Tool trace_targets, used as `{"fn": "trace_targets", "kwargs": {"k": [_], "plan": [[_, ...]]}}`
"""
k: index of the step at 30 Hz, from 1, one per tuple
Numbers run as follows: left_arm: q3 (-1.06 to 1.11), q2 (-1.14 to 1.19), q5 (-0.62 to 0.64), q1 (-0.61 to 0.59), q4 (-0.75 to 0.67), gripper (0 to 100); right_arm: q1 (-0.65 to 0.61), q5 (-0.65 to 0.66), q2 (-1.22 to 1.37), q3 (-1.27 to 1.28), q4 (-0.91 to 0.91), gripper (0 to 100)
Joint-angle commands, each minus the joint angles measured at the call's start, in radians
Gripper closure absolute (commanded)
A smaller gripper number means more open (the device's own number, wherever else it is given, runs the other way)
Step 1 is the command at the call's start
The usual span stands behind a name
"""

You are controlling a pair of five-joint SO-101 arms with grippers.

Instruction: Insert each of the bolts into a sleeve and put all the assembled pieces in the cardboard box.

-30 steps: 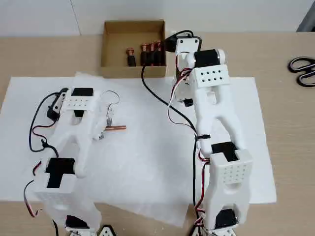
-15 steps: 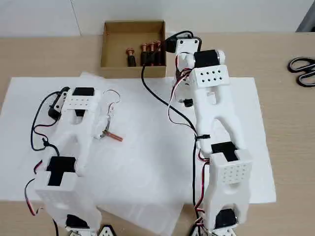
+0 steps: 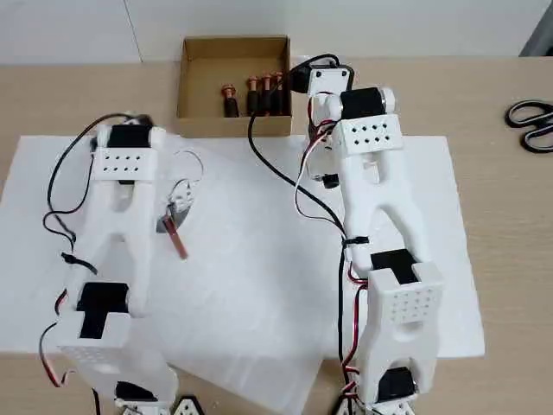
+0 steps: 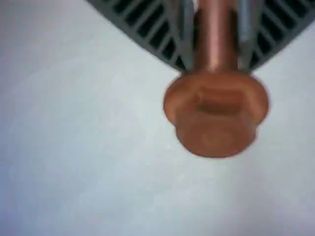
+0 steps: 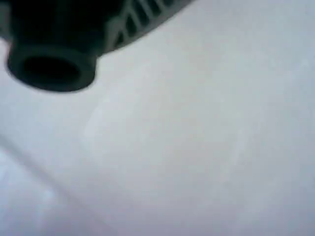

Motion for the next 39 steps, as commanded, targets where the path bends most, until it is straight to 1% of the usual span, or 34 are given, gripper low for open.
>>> {"fn": "trace_targets", "kwargs": {"k": [1, 2, 4, 12, 15, 24, 27, 30, 32, 39], "plan": [[-0.045, -0.055, -0.331, -0.008, 0.015, 99, 0.005, 0.005, -0.068, -0.006, 0.002, 99.5], [-0.045, -0.055, -0.368, -0.008, 0.014, 99, 0.005, 0.005, -0.068, -0.006, 0.002, 99.5], [-0.044, -0.055, -0.4, -0.009, 0.014, 99, 0.005, 0.005, -0.068, -0.006, 0.002, 99.5], [-0.039, -0.051, -0.42, -0.009, -0.008, 99, 0.005, 0.005, -0.068, -0.006, 0.002, 99.5], [-0.039, -0.009, -0.509, -0.003, -0.02, 99, 0.005, 0.005, -0.068, -0.006, 0.002, 99.5], [-0.039, 0.17, -0.516, -0.009, -0.16, 99, 0.01, 0.005, -0.068, -0.006, 0.002, 99.5], [-0.042, 0.192, -0.516, -0.009, -0.173, 98, 0.01, 0.005, -0.068, -0.006, 0.001, 99.5], [-0.044, 0.195, -0.516, -0.011, -0.181, 92, 0.01, 0.005, -0.068, -0.006, -0.001, 99.5], [-0.044, 0.195, -0.516, -0.011, -0.189, 90, 0.01, 0.005, -0.068, -0.006, -0.001, 99.5], [-0.042, 0.203, -0.516, -0.011, -0.224, 89, 0.01, 0.005, -0.068, -0.006, -0.002, 99.5]]}}
